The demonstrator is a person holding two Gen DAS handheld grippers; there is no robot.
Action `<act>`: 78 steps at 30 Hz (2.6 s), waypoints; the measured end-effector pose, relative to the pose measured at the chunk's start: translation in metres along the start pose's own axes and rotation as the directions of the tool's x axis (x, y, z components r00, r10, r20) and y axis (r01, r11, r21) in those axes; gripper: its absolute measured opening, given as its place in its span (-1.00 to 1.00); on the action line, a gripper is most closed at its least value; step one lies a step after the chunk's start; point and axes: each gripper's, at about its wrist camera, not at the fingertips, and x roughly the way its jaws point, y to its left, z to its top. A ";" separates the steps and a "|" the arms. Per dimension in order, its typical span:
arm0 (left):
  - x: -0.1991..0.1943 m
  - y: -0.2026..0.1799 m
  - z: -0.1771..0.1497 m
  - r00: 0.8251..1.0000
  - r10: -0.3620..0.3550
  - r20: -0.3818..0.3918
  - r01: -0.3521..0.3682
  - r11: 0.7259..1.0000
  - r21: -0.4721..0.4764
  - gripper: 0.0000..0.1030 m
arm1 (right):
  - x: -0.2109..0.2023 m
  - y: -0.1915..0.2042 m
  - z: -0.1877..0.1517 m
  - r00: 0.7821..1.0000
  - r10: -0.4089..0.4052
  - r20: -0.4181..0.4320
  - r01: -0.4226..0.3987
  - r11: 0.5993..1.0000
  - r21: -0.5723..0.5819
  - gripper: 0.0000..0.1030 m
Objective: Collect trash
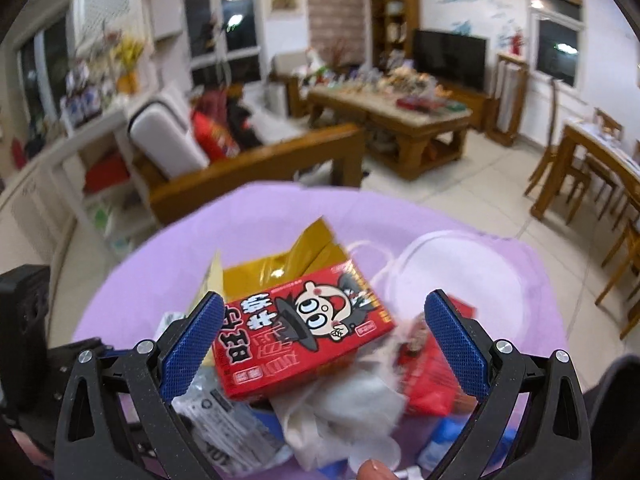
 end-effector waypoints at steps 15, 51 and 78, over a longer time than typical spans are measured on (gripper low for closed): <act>-0.018 0.021 -0.008 0.995 -0.090 0.047 0.091 0.996 -0.018 0.66 | -0.001 0.010 -0.017 0.988 0.140 0.058 -0.143 0.988 0.050 -0.22; -0.041 -0.093 0.021 0.962 -0.255 0.099 0.224 0.943 0.248 -0.24 | -0.107 -0.129 -0.124 0.978 0.169 0.125 -0.207 0.873 0.441 -0.36; -0.010 -0.128 0.015 0.968 -0.244 0.058 0.215 0.927 0.307 -0.22 | -0.187 -0.121 -0.143 0.876 0.372 0.306 -0.463 0.827 0.320 -0.81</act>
